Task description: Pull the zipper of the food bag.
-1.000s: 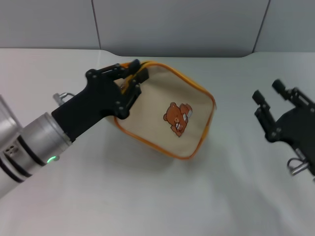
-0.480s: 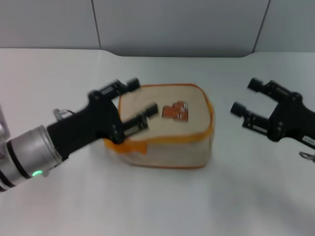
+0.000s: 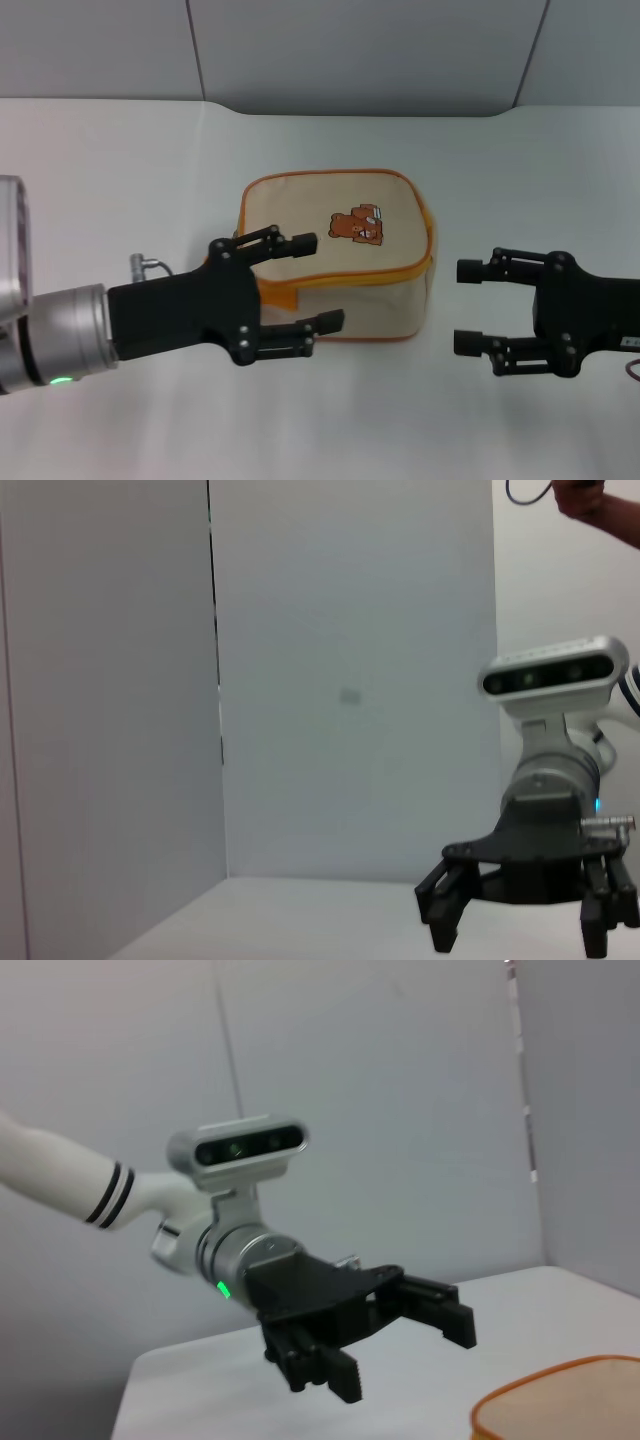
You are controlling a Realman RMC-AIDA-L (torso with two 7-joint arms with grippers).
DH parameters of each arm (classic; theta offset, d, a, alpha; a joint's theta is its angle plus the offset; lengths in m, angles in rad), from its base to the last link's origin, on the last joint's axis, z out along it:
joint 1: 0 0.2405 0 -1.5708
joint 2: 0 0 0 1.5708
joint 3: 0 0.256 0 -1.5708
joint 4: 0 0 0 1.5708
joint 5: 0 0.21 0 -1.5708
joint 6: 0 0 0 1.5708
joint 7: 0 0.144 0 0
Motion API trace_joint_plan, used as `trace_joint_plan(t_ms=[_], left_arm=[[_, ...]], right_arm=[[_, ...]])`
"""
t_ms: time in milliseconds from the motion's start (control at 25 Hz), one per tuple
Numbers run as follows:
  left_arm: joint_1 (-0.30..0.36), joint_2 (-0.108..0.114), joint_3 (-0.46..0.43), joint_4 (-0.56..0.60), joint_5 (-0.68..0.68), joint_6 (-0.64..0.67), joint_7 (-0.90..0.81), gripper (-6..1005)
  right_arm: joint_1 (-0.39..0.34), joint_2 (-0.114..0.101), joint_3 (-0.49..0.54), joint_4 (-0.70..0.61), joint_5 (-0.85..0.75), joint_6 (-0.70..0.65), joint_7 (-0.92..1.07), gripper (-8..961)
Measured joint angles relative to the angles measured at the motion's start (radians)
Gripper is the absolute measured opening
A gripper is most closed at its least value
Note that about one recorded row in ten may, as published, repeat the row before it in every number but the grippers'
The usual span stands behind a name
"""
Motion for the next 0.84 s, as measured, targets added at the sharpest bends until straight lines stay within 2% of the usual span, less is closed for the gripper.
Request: trace_joint_plan(t_ms=[400, 840], left_arm=[[0.020, 0.003, -0.003, 0.027, 0.031, 0.000, -0.045, 829], [0.044, -0.005, -0.005, 0.019, 0.031, -0.004, -0.035, 829]], right_arm=[[0.002, 0.003, -0.002, -0.005, -0.005, -0.003, 0.000, 795], [-0.002, 0.005, -0.001, -0.008, -0.006, -0.004, -0.005, 795]])
